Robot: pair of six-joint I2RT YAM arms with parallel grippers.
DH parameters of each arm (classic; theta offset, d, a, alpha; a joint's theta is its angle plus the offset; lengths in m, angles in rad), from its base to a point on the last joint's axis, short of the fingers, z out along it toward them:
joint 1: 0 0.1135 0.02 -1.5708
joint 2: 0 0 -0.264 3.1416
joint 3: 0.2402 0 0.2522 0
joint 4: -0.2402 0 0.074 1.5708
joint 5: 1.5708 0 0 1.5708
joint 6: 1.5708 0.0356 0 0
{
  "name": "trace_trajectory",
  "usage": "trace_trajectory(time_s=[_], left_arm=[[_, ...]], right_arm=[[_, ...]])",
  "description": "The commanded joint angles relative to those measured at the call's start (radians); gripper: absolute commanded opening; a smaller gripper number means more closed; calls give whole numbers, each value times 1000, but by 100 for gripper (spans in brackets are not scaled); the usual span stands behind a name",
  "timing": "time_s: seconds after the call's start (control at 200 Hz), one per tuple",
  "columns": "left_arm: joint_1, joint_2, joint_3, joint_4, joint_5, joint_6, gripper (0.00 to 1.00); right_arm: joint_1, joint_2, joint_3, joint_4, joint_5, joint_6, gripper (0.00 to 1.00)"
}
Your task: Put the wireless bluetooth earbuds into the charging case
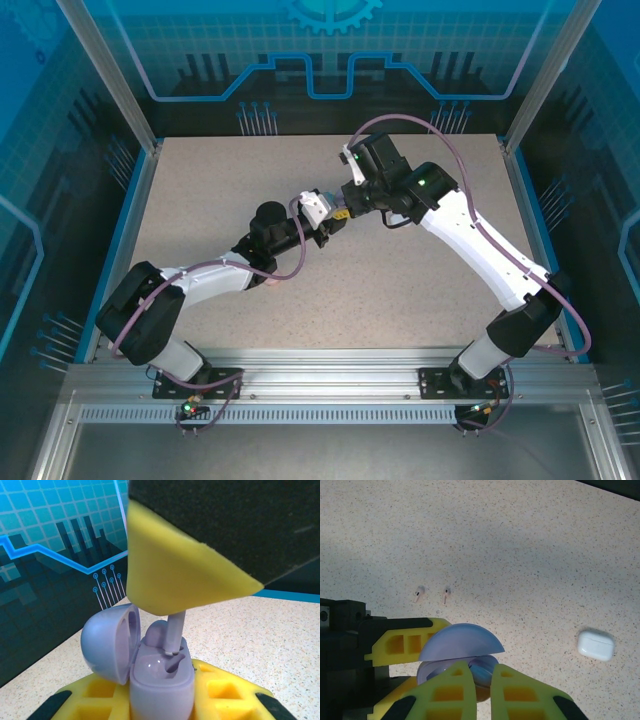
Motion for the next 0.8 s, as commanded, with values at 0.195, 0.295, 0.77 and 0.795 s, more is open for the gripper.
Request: trace_trajectory(time_s=[0.195, 0.295, 0.77, 0.795], left_arm=[[-9, -7, 38, 48, 18, -4, 0], [-9, -5, 40, 48, 20, -6, 0], [-21, 4, 34, 73, 5, -43, 0], [-20, 6, 34, 81, -3, -50, 0]], right_arm=[[4, 4, -18, -9, -21, -19, 9], [7, 10, -14, -11, -24, -25, 9], [61, 93, 63, -17, 27, -106, 11], [62, 95, 64, -19, 29, -109, 12]])
